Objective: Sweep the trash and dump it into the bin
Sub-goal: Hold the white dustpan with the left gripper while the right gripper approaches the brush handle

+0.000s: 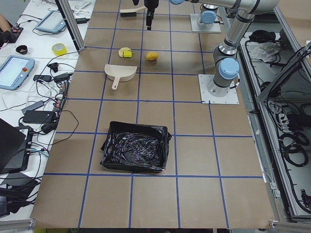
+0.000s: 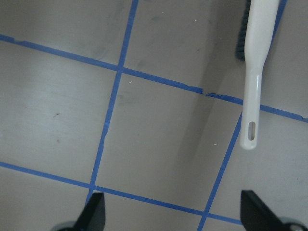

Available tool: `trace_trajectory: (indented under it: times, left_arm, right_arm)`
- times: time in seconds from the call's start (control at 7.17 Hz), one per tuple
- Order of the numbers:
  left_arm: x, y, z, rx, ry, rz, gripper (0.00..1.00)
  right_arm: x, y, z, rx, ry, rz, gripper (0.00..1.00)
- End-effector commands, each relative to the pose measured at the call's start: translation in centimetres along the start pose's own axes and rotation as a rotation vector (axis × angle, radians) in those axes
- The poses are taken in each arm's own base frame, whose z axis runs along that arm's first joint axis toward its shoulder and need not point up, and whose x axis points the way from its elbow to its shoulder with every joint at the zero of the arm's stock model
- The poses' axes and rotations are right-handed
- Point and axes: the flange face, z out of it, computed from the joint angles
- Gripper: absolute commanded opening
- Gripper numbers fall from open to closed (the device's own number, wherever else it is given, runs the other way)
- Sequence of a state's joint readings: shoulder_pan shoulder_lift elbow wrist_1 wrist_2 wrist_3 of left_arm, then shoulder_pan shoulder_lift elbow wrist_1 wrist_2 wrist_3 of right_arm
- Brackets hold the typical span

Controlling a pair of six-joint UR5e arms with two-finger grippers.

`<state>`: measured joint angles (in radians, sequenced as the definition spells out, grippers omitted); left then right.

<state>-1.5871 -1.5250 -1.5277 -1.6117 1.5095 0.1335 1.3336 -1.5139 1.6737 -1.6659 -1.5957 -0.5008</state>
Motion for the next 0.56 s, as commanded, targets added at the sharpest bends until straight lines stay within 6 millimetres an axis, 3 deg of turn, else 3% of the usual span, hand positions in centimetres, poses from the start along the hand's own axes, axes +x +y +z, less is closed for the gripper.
trace_trajectory:
  times: [0.0,0.28,0.42]
  left_arm:
    - [-3.3,-1.5,2.2,0.025,-0.009,0.202,1.0]
    - [-7.0,-2.4,6.1,-0.008,0.003,0.378,1.0]
    - [-8.2,-2.8,8.1,-0.043,0.02,0.438,1.0]
  right_arm:
    - [4.0,-2.4,4.7,0.028,0.034,0.003,1.0]
    - [5.9,-4.4,8.4,0.042,0.061,0.013,1.0]
    - [8.4,-4.9,10.8,0.039,0.043,0.037,0.99]
